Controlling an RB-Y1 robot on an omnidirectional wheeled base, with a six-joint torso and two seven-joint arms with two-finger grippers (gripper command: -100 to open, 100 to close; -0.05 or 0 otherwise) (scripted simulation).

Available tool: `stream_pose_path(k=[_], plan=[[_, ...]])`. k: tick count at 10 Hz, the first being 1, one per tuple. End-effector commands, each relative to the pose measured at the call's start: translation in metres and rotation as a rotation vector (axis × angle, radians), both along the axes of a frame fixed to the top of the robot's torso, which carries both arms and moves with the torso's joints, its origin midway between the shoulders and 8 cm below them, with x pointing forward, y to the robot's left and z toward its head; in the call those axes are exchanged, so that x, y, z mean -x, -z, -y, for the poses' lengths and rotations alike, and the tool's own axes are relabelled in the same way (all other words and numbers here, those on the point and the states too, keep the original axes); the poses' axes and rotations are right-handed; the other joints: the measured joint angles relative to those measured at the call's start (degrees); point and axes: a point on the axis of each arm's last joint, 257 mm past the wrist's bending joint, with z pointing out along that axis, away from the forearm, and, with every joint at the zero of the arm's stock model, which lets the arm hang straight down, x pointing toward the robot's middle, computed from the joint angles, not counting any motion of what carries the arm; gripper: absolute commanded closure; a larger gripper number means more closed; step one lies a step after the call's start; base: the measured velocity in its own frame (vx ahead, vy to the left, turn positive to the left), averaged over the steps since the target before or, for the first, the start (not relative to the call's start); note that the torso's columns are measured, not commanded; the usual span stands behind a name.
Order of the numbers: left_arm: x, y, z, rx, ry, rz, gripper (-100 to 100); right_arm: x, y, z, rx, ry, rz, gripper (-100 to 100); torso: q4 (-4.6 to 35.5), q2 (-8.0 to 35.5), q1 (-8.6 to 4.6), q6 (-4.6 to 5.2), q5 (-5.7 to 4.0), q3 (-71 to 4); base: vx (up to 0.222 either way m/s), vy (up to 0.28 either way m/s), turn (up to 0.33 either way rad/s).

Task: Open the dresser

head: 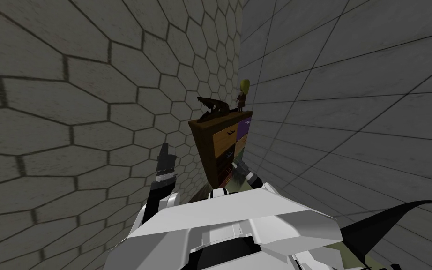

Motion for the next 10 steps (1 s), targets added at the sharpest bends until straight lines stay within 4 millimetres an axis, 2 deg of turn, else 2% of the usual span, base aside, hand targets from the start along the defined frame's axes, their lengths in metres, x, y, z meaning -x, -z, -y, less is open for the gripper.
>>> stream_pose_path(k=[1,6,9,10], plan=[[0.000,0.000,0.000,0.000,0.000,0.000,0,0.000,0.007,-0.010,0.035,0.008,0.015,-100,0.0,0.0,-0.01,0.00,0.00,0.0,0.000,-0.007,0.020],[0.000,0.000,0.000,0.000,0.000,0.000,0,-0.003,0.010,-0.047,0.011,0.039,0.042,-100,0.0,0.0,0.01,0.01,0.01,0.0,0.000,-0.007,0.020],[0.000,0.000,0.000,0.000,0.000,0.000,0,-0.017,0.000,-0.039,0.017,0.042,0.041,-100,0.0,0.0,0.01,0.00,0.01,0.0,0.000,0.011,-0.011],[0.000,0.000,0.000,0.000,0.000,0.000,0,-0.016,0.003,-0.042,0.018,0.039,0.043,-100,0.0,0.0,0.07,0.00,0.02,0.0,-0.001,0.014,-0.006]])
